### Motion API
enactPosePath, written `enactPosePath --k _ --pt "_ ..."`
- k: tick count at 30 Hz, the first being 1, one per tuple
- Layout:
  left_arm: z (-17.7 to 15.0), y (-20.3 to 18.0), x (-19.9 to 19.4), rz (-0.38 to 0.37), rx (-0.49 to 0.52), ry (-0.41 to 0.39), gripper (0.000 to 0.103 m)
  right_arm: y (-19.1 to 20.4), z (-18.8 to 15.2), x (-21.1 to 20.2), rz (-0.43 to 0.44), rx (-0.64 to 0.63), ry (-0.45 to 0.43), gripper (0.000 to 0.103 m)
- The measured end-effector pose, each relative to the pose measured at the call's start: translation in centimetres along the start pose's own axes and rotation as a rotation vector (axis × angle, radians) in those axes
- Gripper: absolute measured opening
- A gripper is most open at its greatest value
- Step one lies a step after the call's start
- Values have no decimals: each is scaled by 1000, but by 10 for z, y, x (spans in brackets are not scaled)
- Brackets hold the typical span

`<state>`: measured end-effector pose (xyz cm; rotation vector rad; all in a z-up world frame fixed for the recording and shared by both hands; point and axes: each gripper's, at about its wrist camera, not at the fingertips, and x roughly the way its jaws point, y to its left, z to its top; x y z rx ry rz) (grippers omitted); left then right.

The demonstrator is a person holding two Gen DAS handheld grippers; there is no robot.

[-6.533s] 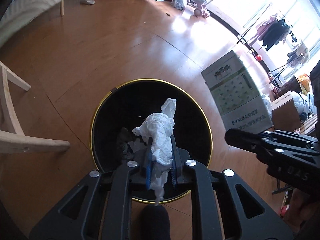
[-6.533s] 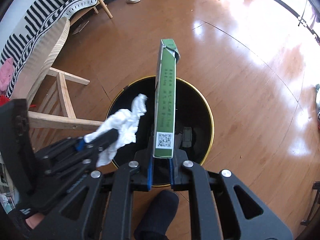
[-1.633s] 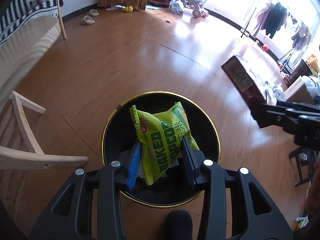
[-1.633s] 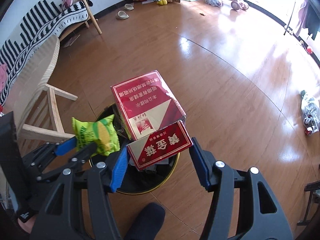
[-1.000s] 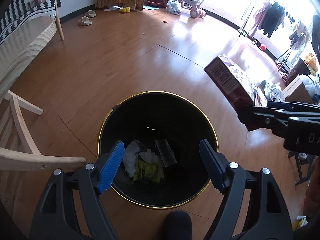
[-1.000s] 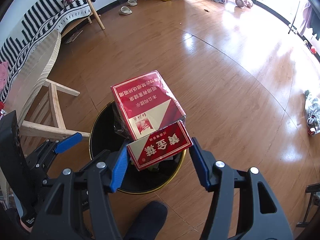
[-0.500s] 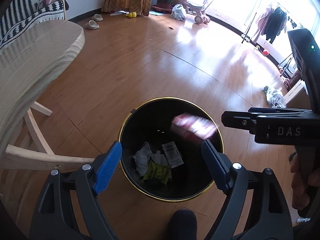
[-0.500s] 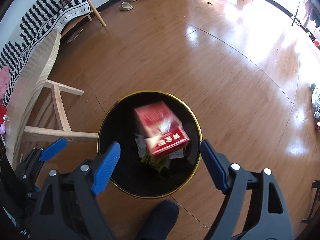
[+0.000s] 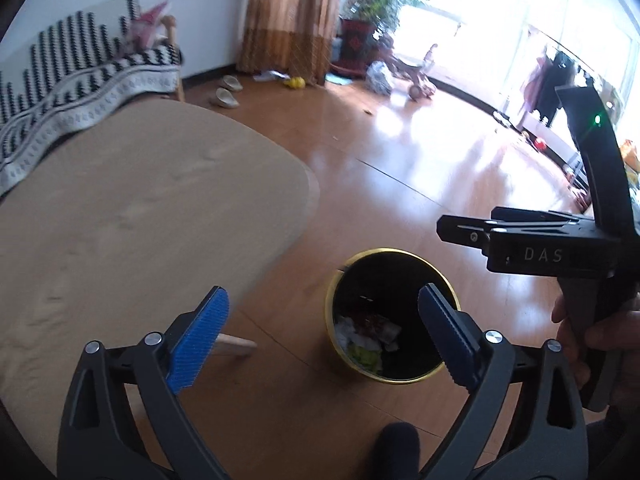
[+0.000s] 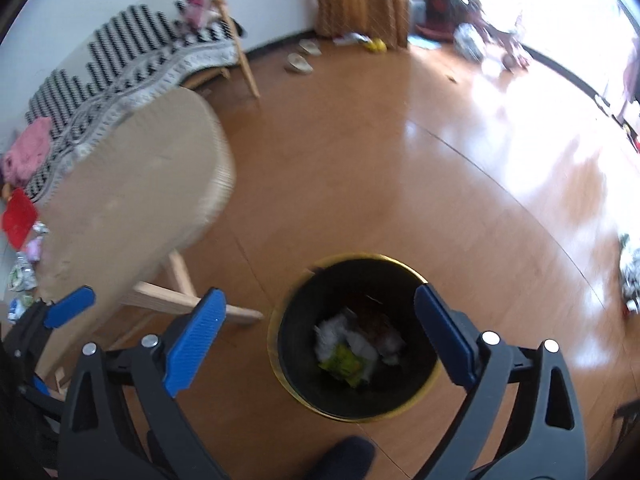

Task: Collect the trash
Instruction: 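Grasp the blue-and-white baby wipes pack with the left gripper while the right grasps the silver pill blister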

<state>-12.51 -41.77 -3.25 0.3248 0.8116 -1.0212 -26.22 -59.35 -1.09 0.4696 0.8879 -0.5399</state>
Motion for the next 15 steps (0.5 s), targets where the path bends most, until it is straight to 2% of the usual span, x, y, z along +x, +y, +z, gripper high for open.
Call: enactPosePath --k 6,13,15 --pt "-13 106 -73 168 -123 -53 94 106 16 12 136 -99 16 92" --pt "-63 252 -159 399 -345 -81 94 263 8 33 285 -291 59 92" --pt "-81 283 -181 452 -388 -79 94 299 3 39 315 -334 75 92"
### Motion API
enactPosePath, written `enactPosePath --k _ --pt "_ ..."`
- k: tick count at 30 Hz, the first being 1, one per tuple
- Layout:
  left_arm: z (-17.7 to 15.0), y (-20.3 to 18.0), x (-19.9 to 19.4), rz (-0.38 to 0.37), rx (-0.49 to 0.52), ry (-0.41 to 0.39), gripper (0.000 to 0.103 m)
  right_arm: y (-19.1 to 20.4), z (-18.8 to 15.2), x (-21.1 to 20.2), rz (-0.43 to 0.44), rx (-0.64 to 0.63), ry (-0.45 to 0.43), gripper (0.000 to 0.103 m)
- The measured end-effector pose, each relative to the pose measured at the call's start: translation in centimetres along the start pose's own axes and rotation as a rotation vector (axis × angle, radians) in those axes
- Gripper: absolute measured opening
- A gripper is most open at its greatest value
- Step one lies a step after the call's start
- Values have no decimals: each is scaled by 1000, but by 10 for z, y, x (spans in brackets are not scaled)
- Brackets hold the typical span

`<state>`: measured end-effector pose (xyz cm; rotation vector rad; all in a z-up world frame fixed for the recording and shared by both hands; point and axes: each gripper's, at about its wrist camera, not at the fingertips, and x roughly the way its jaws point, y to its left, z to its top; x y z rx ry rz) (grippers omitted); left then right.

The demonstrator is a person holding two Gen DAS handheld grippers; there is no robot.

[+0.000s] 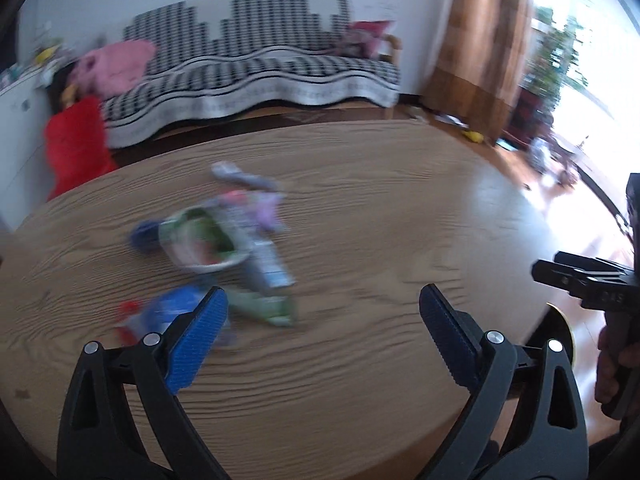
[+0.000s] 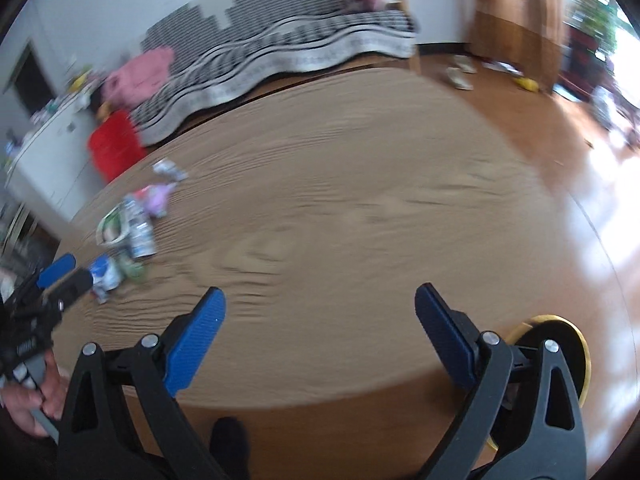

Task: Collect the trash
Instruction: 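Grasp the blue-and-white baby wipes pack with the left gripper while the right grasps the silver pill blister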

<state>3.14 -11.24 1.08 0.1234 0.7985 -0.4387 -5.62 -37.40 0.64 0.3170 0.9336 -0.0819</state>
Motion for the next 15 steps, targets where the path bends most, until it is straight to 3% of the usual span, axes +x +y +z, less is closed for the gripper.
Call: enactPosePath --k 4,7,10,15 --pt "-12 73 -4 88 -54 14 94 60 5 36 48 -83 41 92" --pt "-21 105 2 116 -85 38 94 100 6 60 71 -138 70 92" --pt "-25 115 13 103 -63 58 94 122 5 75 86 -161 85 92" --pt "-21 99 40 64 42 73 94 141 9 98 104 -171 109 92"
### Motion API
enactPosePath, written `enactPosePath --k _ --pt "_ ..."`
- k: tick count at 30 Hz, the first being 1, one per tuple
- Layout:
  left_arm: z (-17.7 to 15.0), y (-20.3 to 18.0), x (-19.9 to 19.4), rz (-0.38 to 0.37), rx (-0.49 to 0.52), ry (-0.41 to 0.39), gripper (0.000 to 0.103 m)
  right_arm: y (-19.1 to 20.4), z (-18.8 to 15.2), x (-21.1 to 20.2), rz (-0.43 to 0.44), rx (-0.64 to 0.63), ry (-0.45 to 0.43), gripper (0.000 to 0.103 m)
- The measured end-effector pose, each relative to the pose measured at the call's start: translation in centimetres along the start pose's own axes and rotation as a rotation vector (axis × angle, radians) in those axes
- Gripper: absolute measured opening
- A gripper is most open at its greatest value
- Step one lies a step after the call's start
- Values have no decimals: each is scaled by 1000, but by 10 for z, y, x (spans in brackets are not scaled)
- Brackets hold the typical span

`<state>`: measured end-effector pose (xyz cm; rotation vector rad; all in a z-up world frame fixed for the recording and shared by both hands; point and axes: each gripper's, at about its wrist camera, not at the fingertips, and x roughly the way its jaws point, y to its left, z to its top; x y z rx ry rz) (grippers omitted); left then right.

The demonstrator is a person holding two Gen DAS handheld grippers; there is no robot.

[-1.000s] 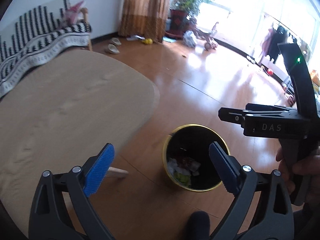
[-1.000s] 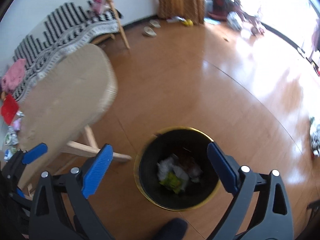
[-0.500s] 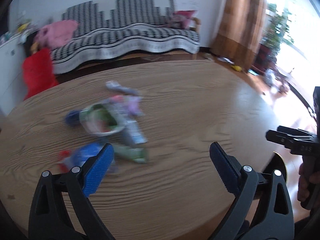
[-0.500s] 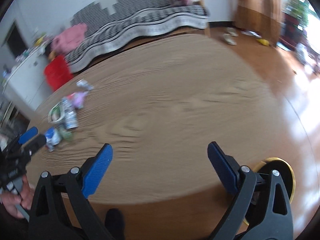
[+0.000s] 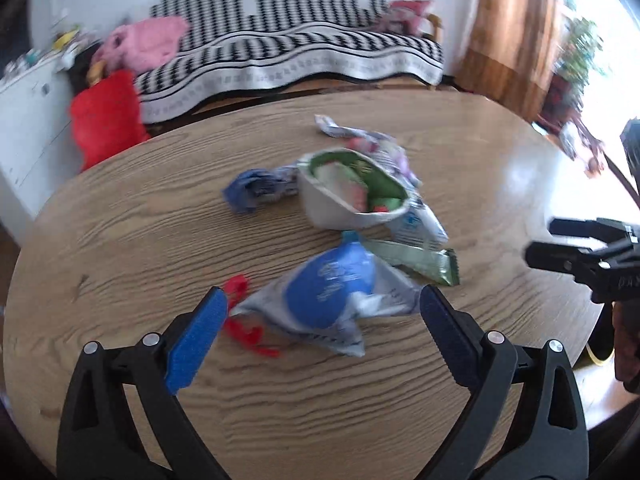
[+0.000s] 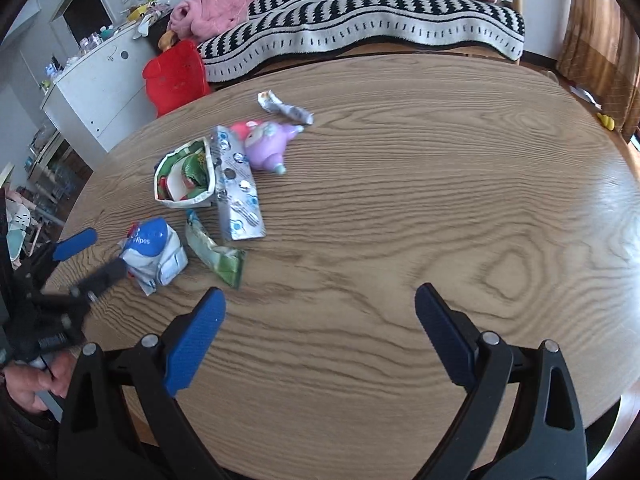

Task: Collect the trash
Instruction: 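Grasp the blue-and-white baby wipes pack with the left gripper while the right grasps the silver pill blister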

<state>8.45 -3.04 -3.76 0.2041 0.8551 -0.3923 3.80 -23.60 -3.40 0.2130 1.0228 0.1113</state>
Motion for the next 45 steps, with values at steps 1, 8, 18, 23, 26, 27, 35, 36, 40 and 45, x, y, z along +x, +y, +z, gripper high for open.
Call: enactPosePath --k 1,8,18,23,26,27,35,36,40,45 --pt "1 -4 6 5 15 3 94 1 1 2 1 1 2 92" --pt "2 -1 18 -64 -7 29 49 8 11 21 26 -7 24 92" --pt "9 20 -30 -51 -120 -50 41 34 34 58 56 -45 37 87" --pt "8 32 -43 -50 -162 -73 41 54 41 70 29 -109 17 78" --pt "7 36 -39 -36 -180 -55 41 63 41 71 16 -145 7 29" --pt "7 36 -39 -28 -185 -51 41 64 41 68 15 -143 -2 31" --pt "16 14 -45 -31 -175 -73 41 39 34 9 -18 -127 -95 28" --pt "18 8 -45 -39 -172 -75 41 30 31 0 -22 -115 -102 28" --pt "26 -28 -47 -71 -134 -85 41 -4 16 -35 -40 -71 -128 28" --pt "35 -91 -45 -134 -63 -86 41 -66 -16 -82 -99 -9 -146 28"
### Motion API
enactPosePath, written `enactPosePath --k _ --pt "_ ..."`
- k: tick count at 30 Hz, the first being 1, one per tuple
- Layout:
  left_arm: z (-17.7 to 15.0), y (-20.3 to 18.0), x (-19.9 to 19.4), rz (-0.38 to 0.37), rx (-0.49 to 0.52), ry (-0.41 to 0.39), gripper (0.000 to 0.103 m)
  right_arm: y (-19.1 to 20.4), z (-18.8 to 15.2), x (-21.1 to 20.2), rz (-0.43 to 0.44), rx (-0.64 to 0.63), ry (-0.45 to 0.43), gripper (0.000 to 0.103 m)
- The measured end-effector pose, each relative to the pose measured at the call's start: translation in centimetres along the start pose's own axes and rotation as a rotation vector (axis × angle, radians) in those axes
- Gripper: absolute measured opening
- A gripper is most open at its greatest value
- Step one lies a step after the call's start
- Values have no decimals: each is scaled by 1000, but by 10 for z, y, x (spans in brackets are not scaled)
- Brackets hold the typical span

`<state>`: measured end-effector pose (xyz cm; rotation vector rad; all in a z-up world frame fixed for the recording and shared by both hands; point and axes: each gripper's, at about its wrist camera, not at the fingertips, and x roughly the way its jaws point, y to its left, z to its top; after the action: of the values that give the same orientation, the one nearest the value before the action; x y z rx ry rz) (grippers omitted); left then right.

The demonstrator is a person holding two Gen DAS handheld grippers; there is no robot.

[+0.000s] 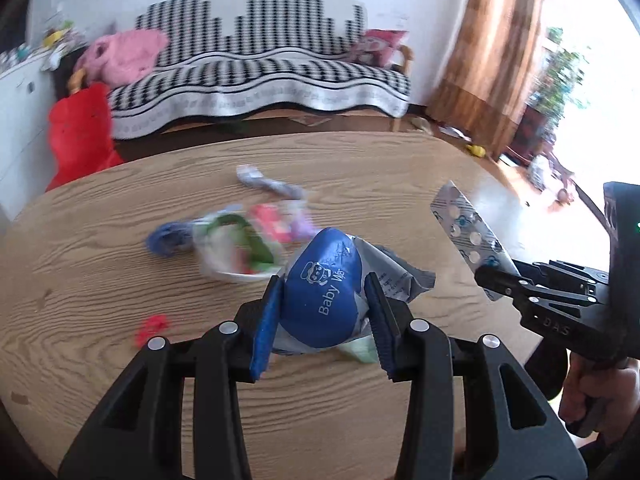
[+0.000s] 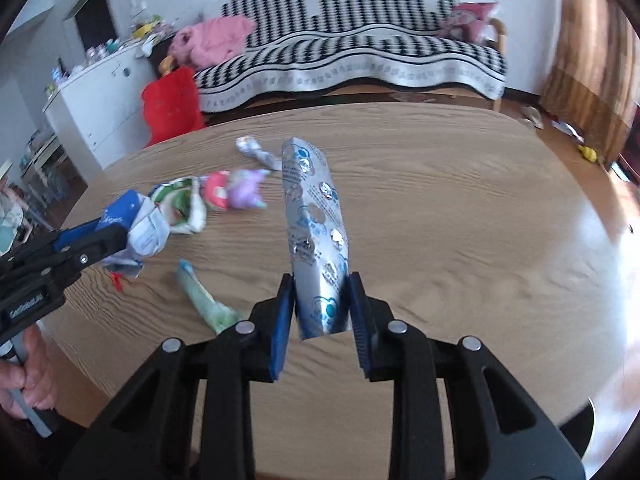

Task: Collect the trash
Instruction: 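Carry the wipes pack and pill blister over the black bin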

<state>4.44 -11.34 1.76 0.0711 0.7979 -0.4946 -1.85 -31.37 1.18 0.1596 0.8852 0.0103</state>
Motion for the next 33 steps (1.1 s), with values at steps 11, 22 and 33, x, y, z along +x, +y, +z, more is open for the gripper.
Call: enactPosePath --k 11,22,33 --pt "-18 -182 37 -203 178 46 41 -162 -86 -79 -194 182 8 28" --pt "-75 -350 73 -396 385 115 41 -294 -183 -138 -339 402 37 28" --pt "-128 -429 133 -455 464 262 42 -362 -267 -155 -375 566 139 28"
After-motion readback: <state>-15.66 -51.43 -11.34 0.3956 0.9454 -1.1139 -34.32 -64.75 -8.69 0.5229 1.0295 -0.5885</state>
